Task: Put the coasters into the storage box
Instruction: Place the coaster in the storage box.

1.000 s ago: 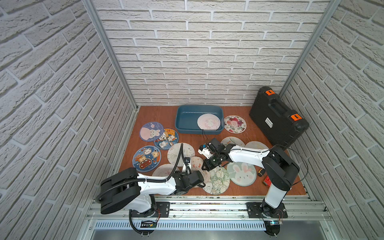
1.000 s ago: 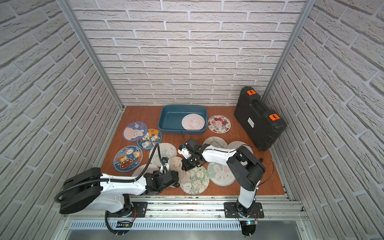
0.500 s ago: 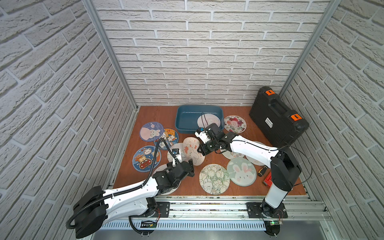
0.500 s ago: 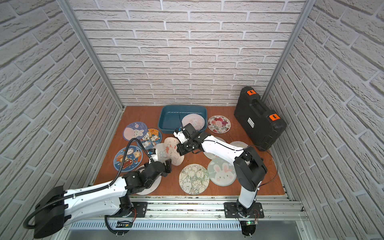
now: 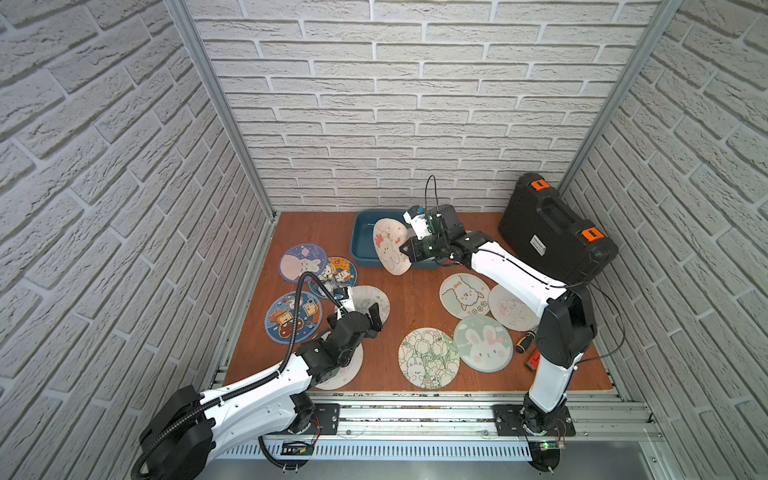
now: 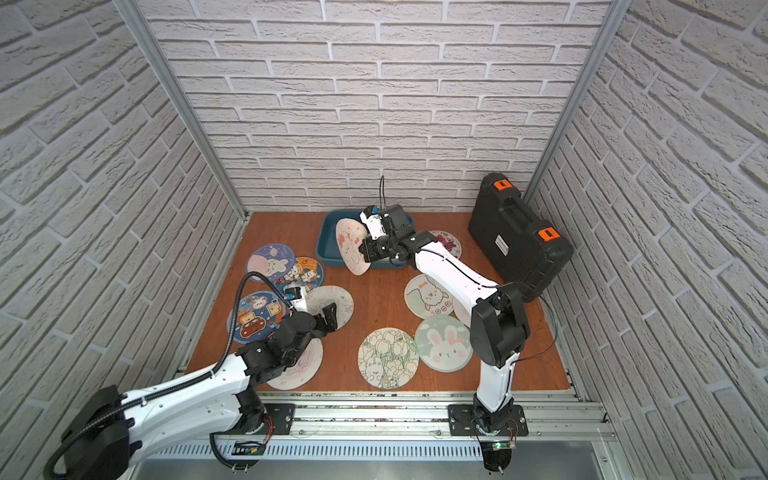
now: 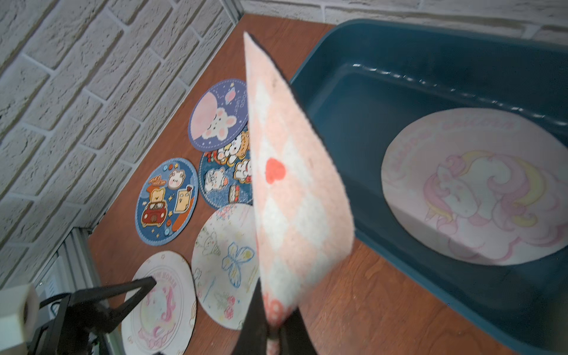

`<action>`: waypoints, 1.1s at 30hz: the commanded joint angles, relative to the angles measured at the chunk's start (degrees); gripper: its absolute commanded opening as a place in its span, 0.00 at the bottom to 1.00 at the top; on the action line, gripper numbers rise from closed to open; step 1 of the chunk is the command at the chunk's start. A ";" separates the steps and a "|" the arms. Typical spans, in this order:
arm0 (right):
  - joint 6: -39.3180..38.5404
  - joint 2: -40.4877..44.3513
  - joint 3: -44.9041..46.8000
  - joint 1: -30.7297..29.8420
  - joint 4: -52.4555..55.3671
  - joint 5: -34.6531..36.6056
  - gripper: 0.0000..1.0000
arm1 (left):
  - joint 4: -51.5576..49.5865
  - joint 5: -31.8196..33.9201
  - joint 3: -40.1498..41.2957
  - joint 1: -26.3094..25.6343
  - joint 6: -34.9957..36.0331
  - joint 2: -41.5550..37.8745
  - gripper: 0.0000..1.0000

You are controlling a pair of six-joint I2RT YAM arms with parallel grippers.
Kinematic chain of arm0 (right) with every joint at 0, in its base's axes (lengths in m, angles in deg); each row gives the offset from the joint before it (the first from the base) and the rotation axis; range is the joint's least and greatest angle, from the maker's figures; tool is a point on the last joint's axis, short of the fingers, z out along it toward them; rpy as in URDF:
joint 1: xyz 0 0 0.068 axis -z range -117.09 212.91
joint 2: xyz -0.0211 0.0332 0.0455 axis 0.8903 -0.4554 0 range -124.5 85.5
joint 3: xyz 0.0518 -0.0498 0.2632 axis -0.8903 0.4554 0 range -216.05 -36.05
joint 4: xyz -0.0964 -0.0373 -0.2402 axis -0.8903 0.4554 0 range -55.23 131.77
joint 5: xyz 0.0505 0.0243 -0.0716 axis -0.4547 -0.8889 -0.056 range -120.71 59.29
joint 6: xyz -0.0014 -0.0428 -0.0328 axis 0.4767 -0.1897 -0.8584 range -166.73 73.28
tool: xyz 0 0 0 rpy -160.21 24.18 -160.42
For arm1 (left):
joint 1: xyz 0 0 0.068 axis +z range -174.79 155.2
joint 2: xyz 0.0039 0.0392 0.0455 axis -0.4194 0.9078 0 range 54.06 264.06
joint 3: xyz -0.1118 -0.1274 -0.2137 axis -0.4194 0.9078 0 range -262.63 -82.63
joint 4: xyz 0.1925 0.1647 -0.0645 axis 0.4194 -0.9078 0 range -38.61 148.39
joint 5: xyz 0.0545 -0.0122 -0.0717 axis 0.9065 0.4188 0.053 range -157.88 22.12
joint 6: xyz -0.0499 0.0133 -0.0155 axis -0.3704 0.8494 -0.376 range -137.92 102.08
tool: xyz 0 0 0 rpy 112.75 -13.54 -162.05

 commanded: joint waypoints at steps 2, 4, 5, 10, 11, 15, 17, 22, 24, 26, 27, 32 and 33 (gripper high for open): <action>1.02 -3.64 -3.64 1.80 -6.45 0.20 0.06 | 6.40 -3.04 0.10 1.10 1.33 3.23 0.98; 0.86 -5.97 -5.73 2.51 -6.95 1.28 0.06 | 7.33 -3.53 -0.18 1.35 1.55 4.48 0.98; 0.92 -7.86 -6.79 2.83 -7.35 1.53 0.06 | 7.86 -3.82 -0.28 1.50 1.75 5.03 0.98; 2.05 -14.14 -11.74 3.68 -9.98 1.72 0.06 | 7.97 -5.12 -1.48 2.44 3.06 6.82 0.98; 2.22 -15.44 -12.85 3.77 -10.43 1.42 0.06 | 7.78 -5.31 -1.68 2.54 3.30 7.03 0.98; 2.77 -20.29 -17.47 3.77 -10.92 1.45 0.06 | 7.59 -5.90 -2.14 3.13 3.86 7.39 0.98; 3.01 -22.31 -18.96 3.90 -10.73 3.59 0.06 | 7.52 -6.18 -2.17 3.38 3.96 7.40 0.98; 3.16 -25.88 -21.51 4.94 -9.11 10.78 0.06 | 6.77 -6.61 -2.48 3.88 4.22 7.62 0.98; 3.90 -26.65 -21.72 5.64 -8.41 13.37 0.06 | 6.10 -6.76 -2.78 3.97 4.32 7.82 0.98; 4.50 -27.23 -21.69 6.26 -7.34 15.49 0.06 | 5.67 -6.77 -3.04 4.09 4.49 7.93 0.98; 4.69 -27.44 -21.56 6.55 -6.79 16.30 0.06 | 5.55 -6.77 -3.13 4.14 4.49 8.08 0.98; 4.51 -28.64 -21.53 7.24 -4.13 19.23 0.06 | 5.48 -6.76 -3.91 4.46 4.74 9.35 0.98; 4.45 -28.70 -21.52 7.24 -3.41 20.25 0.06 | 5.57 -6.77 -4.14 4.49 4.72 9.70 0.98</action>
